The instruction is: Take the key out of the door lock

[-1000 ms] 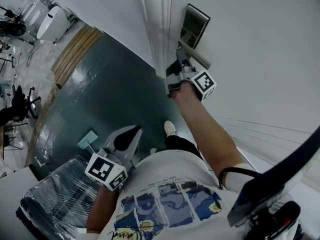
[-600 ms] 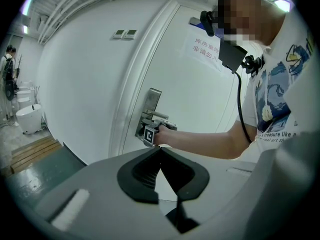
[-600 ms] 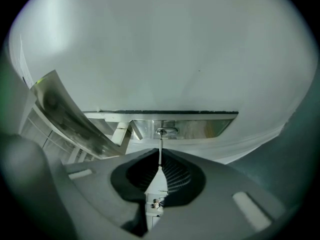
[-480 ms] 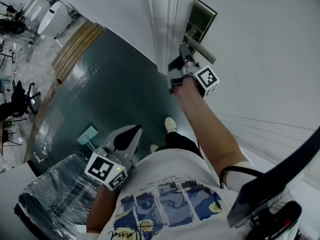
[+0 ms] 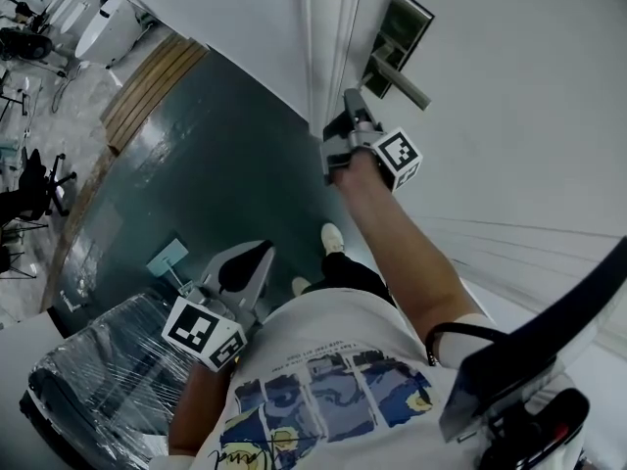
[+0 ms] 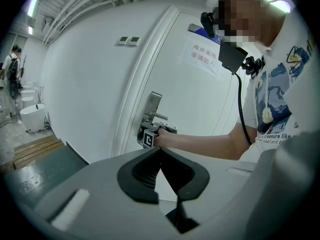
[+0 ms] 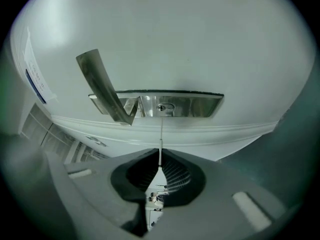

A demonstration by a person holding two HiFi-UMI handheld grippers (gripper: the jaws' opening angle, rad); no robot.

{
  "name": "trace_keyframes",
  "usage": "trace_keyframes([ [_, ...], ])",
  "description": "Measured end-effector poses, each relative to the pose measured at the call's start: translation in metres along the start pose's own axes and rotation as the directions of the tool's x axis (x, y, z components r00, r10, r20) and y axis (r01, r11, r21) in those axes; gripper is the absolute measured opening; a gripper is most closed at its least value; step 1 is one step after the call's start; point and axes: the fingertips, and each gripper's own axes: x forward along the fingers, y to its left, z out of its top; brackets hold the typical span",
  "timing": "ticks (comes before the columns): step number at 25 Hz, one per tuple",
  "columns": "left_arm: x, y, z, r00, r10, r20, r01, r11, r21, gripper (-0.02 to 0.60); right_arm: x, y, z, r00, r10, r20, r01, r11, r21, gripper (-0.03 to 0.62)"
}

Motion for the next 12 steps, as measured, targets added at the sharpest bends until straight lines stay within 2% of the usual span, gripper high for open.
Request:
trace_keyframes([
  [12,-0.042,-0.013,-0.023,0.999,0.008,0.033,-0.008,1.0,-0.007,0.005,-0.04,0.014,-0.046,0.996,0.012,-0.085,-0.016,0.999,-0.05,0.02],
])
